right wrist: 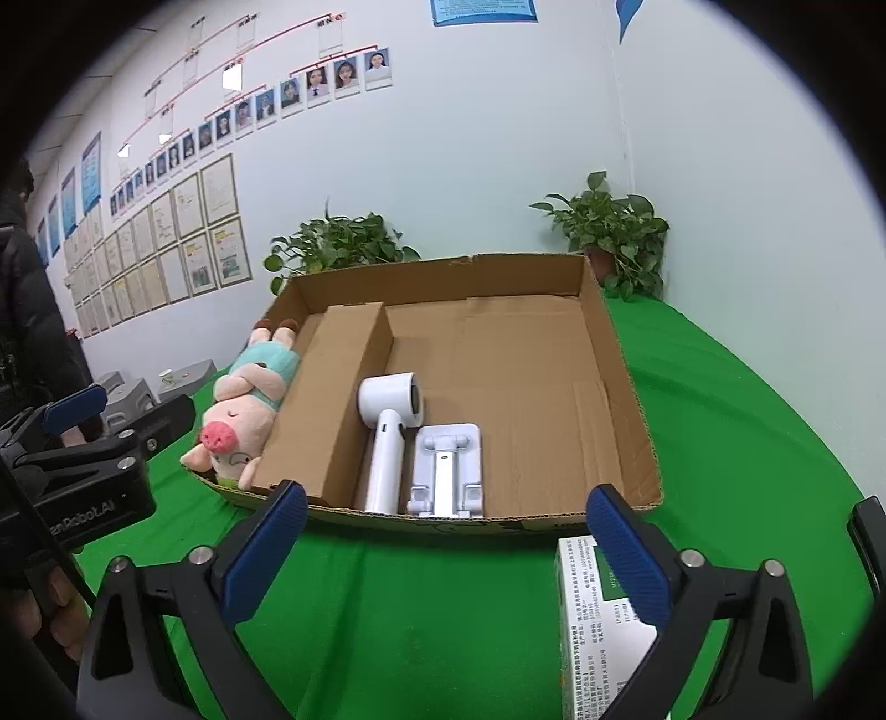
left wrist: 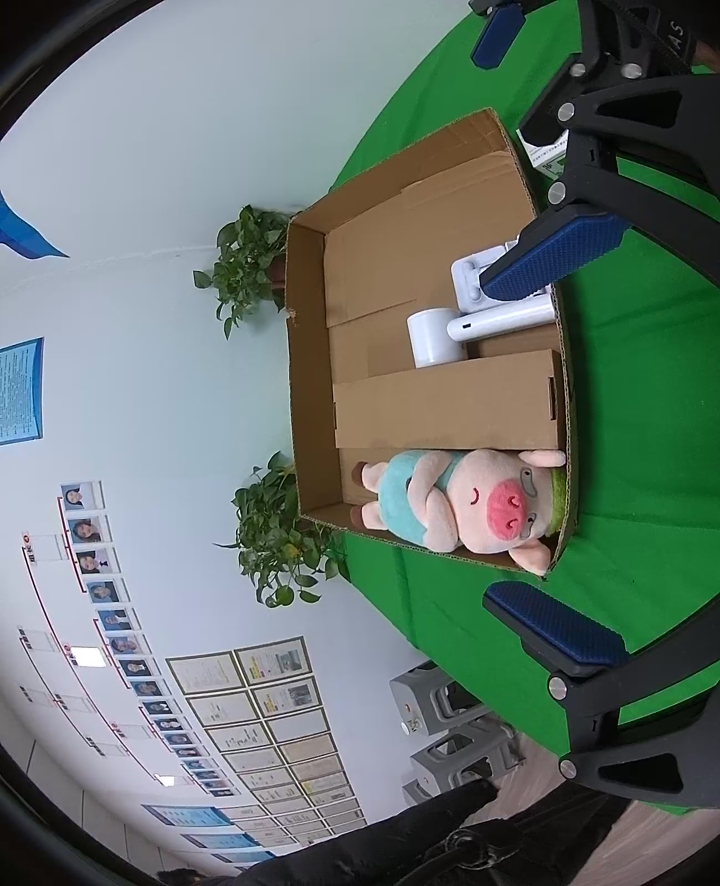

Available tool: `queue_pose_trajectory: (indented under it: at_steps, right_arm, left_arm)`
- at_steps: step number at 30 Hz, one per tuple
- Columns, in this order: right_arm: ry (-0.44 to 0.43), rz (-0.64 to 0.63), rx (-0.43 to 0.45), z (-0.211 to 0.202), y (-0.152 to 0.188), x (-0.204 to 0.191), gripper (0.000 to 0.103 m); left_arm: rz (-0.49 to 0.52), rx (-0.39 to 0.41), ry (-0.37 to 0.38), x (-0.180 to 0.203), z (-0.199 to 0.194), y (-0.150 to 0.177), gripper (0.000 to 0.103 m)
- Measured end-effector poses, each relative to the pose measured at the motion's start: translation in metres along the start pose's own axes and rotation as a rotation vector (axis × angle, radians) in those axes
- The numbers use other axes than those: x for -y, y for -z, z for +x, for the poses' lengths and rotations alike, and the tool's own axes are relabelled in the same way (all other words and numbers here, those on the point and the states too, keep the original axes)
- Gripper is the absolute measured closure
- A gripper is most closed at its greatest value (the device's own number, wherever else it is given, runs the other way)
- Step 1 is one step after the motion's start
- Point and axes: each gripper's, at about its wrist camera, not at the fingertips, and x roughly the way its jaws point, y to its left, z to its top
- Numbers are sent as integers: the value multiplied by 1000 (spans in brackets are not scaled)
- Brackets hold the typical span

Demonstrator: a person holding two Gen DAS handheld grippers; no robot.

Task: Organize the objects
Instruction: 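Withdraw the right gripper and move it to the white medicine box, then grasp the white medicine box with the right gripper and lift it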

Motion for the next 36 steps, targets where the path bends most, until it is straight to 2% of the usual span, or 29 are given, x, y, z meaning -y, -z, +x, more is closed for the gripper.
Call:
queue_pose_trajectory:
  at_steps: [1, 2, 4, 6, 8, 9, 10, 11, 12, 13, 15, 16, 17, 18, 21, 27, 29, 30, 31, 33, 36]
  right_arm:
    - [2, -5, 3, -1, 0, -1, 21]
    - [8, -10, 0, 0, 1, -2, 28]
    - [21, -9, -16, 1, 2, -2, 60]
    - [36, 5, -39, 5, 4, 1, 72]
    - [34, 14, -53, 7, 6, 3, 72]
    - [25, 19, -54, 7, 7, 4, 65]
    - [10, 20, -59, 8, 8, 5, 36]
    - [6, 20, -65, 8, 9, 7, 18]
    - [5, 23, -66, 8, 11, 9, 1]
    - [7, 29, -66, 8, 13, 12, 1]
    - [6, 33, -86, 7, 20, 20, 1]
    - [7, 32, -101, 8, 25, 25, 1]
    - [17, 31, -120, 8, 32, 33, 1]
    - [26, 29, -132, 8, 37, 39, 1]
    - [74, 45, -200, 9, 59, 67, 1]
    - [152, 54, -389, 21, 99, 105, 3]
    - [139, 68, -428, 24, 108, 105, 14]
    - [132, 74, -438, 25, 111, 104, 29]
    - [138, 72, -444, 26, 112, 101, 40]
    - [158, 55, -442, 24, 114, 93, 40]
    - [97, 43, -437, 21, 111, 74, 40]
  left_arm:
    - [-1, -1, -3, 0, -1, 0, 1]
    - [-2, -1, -6, 0, -1, 1, 1]
    - [-5, 0, -11, -1, -2, 2, 1]
    - [-2, -4, -7, -1, -2, 4, 1]
    - [0, -6, -12, -3, -1, 6, 2]
    - [-2, -11, -9, -4, 1, 6, 3]
    - [-5, -12, -4, -5, 2, 7, 15]
    - [-10, -15, 2, -7, 3, 8, 42]
    - [-13, -31, 10, -8, 6, 9, 54]
    - [-17, -50, 24, -11, 10, 11, 62]
    - [-32, -78, 80, -15, 17, 15, 58]
    - [-33, -88, 101, -16, 19, 18, 41]
    - [-32, -112, 124, -16, 22, 22, 12]
    - [-37, -119, 137, -16, 24, 25, 4]
    - [-54, -149, 231, -13, 28, 39, 2]
    - [-31, -274, 347, 14, 46, 70, 2]
    - [-39, -301, 380, 20, 50, 77, 2]
    - [-42, -317, 399, 24, 51, 80, 2]
    - [-44, -326, 411, 26, 53, 83, 2]
    - [-55, -340, 436, 28, 53, 88, 2]
    - [-72, -359, 477, 31, 54, 94, 2]
